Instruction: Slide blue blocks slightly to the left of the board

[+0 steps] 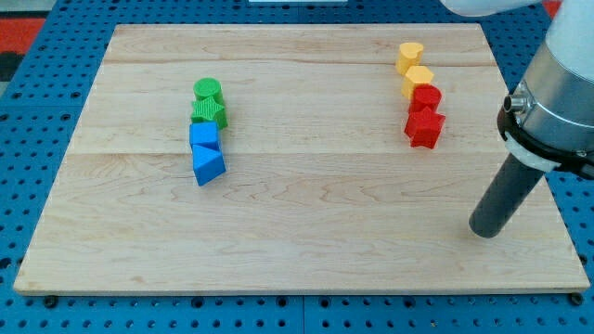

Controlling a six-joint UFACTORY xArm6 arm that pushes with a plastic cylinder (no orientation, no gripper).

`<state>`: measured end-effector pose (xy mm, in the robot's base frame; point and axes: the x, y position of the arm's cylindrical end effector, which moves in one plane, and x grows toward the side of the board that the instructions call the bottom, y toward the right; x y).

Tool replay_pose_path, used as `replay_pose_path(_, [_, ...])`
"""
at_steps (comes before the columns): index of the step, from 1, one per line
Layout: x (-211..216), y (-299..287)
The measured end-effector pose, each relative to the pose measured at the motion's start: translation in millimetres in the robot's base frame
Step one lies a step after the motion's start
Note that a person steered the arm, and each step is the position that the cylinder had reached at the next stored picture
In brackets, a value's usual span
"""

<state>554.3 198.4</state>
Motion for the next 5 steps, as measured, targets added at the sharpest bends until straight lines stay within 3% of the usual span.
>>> replay_pose_path(4, [6.8, -6.8])
replay_pose_path(5, [6.8, -59.9])
